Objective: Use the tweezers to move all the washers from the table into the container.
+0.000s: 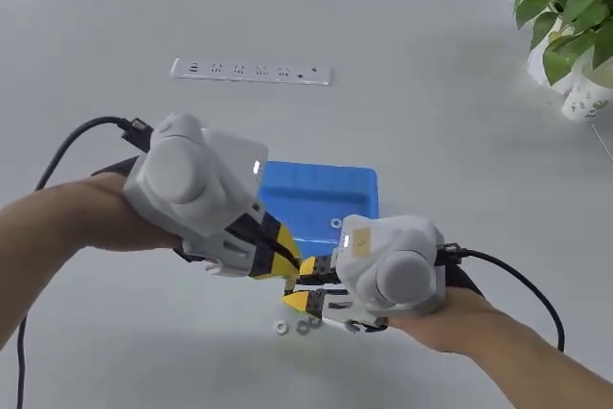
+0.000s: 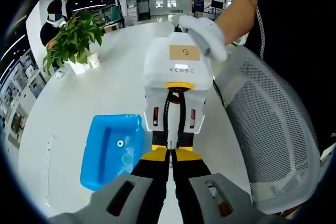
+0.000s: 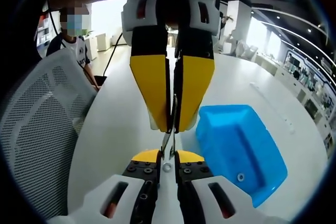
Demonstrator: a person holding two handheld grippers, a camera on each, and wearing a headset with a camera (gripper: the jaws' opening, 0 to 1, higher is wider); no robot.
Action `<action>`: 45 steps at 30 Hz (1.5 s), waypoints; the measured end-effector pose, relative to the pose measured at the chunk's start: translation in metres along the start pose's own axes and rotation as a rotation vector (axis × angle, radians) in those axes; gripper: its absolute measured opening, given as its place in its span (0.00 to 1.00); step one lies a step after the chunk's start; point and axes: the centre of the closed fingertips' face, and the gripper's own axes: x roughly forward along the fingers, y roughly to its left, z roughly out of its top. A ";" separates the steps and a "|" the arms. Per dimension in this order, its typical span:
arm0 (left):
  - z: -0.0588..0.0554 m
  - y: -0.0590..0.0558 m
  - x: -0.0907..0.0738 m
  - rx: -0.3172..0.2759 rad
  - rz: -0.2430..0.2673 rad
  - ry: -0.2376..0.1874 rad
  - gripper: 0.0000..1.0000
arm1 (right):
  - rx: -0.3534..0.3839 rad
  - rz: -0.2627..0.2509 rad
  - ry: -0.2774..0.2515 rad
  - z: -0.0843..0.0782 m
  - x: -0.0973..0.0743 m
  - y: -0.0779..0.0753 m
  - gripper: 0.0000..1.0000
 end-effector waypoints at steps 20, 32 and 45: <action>-0.004 -0.004 0.003 -0.015 -0.013 0.000 0.06 | -0.010 0.004 0.010 -0.004 0.003 0.002 0.12; -0.004 -0.004 0.000 -0.020 -0.012 -0.003 0.06 | -0.017 0.006 0.014 -0.004 0.003 0.002 0.12; -0.006 -0.004 0.003 -0.019 -0.015 0.002 0.06 | -0.012 0.009 0.021 -0.007 0.003 0.002 0.12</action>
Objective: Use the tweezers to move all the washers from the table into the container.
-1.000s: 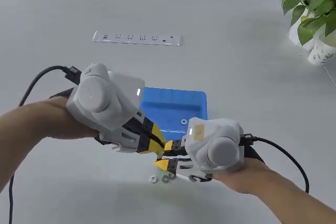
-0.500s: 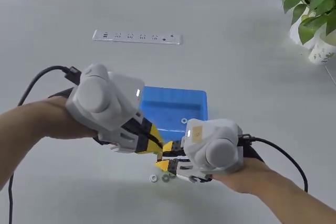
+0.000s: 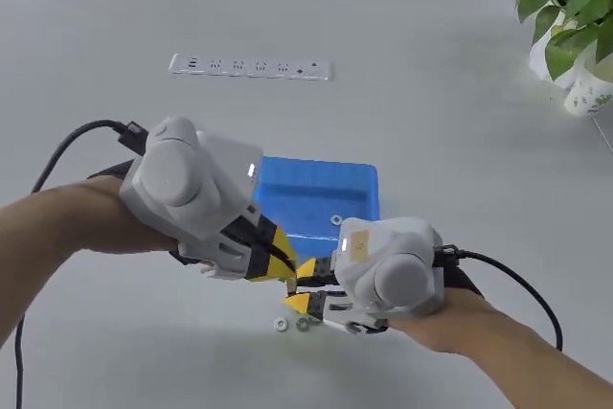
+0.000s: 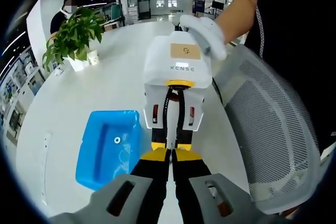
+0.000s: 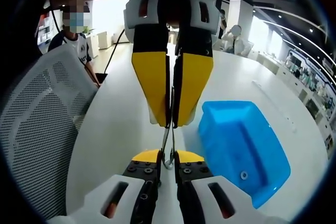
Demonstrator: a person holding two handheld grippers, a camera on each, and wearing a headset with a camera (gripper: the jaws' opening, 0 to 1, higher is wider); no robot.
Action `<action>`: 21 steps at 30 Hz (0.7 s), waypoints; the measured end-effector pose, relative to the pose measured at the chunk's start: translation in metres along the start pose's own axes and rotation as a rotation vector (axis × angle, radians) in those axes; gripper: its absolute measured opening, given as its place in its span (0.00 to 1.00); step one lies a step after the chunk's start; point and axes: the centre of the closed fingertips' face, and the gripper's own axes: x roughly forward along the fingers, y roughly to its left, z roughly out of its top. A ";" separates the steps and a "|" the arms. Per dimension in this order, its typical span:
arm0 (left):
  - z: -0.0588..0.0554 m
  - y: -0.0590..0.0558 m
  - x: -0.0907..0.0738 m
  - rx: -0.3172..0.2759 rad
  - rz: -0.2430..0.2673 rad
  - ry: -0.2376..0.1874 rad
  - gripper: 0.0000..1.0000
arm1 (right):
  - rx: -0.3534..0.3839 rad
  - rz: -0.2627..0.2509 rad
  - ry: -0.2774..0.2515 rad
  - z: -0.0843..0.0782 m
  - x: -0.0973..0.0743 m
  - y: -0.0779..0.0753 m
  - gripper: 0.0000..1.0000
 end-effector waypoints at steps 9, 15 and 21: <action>0.000 0.002 0.000 -0.003 0.002 0.003 0.06 | 0.013 0.001 0.003 0.000 0.000 -0.001 0.12; 0.000 0.003 0.001 -0.005 -0.001 0.004 0.06 | 0.028 0.002 0.008 0.000 0.000 -0.002 0.11; 0.001 0.003 0.002 -0.007 -0.004 0.001 0.06 | 0.054 0.001 0.006 -0.001 0.000 -0.002 0.11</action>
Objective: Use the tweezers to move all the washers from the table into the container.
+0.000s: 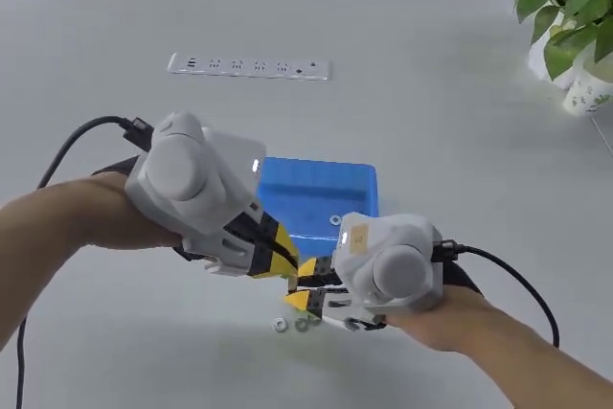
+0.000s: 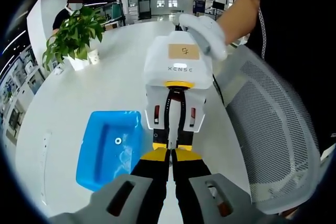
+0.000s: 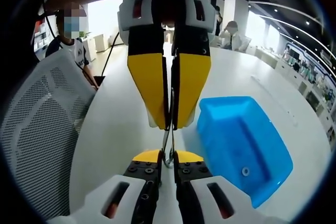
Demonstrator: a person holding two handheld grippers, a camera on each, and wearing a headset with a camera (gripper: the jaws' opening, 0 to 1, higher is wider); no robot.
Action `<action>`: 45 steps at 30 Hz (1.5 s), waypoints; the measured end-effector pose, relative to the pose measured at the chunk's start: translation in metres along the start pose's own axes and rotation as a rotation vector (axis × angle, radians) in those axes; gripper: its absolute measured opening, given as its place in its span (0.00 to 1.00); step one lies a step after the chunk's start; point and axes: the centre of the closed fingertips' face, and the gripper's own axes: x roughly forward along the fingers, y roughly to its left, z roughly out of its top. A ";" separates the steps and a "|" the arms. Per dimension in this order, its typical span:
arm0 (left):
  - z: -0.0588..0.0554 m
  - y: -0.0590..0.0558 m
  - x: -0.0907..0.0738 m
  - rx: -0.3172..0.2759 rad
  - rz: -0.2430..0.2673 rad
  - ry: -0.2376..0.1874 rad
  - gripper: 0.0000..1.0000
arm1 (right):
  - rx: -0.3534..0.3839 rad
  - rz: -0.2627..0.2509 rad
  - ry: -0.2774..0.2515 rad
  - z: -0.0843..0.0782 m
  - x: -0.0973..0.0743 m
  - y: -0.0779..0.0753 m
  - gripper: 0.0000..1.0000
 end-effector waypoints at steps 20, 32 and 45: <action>0.003 -0.002 -0.002 0.005 -0.005 0.001 0.06 | 0.001 0.003 0.009 0.001 -0.004 0.001 0.10; 0.013 -0.002 -0.016 -0.002 -0.005 -0.008 0.06 | -0.024 0.000 0.000 0.015 -0.015 0.002 0.10; 0.030 -0.001 -0.032 0.004 -0.005 -0.022 0.06 | -0.035 -0.010 -0.008 0.032 -0.031 -0.003 0.10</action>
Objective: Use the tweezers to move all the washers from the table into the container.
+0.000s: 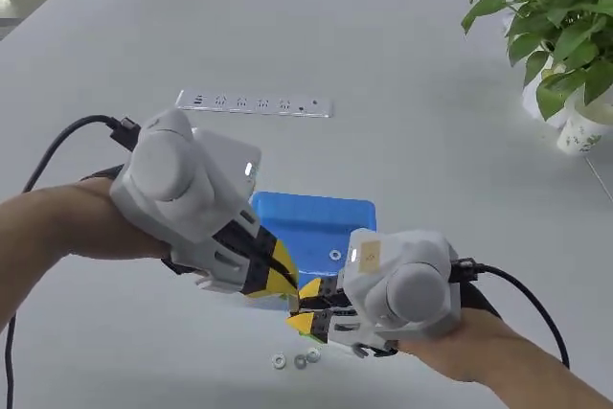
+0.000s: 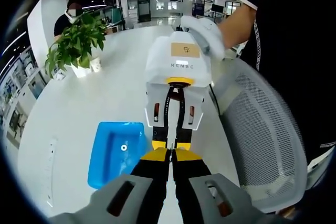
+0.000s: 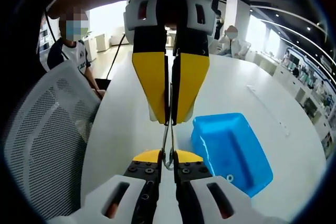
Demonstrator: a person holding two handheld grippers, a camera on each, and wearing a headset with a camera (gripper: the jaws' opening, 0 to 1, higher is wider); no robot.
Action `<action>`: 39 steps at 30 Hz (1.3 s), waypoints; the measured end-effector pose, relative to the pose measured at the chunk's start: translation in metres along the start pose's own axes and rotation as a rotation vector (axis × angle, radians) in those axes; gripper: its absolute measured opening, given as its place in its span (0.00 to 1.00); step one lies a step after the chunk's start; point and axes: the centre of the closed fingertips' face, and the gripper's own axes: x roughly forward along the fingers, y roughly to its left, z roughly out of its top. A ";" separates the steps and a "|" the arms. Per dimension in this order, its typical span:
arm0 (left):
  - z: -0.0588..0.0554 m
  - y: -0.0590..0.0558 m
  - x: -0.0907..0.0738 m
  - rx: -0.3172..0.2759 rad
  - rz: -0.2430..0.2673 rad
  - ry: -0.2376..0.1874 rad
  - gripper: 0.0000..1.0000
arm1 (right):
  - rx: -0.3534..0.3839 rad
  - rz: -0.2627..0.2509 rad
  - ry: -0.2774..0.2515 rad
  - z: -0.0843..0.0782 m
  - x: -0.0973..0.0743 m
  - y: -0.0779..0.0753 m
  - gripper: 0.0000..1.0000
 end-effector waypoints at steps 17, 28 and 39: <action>0.016 0.020 -0.021 0.012 0.027 -0.009 0.06 | -0.023 -0.027 -0.005 0.022 -0.014 -0.023 0.10; 0.024 0.042 -0.023 0.041 0.035 -0.006 0.06 | -0.025 -0.056 -0.013 0.025 -0.020 -0.047 0.10; 0.025 0.066 -0.008 0.074 0.022 0.004 0.06 | 0.000 -0.092 -0.005 0.010 -0.023 -0.071 0.10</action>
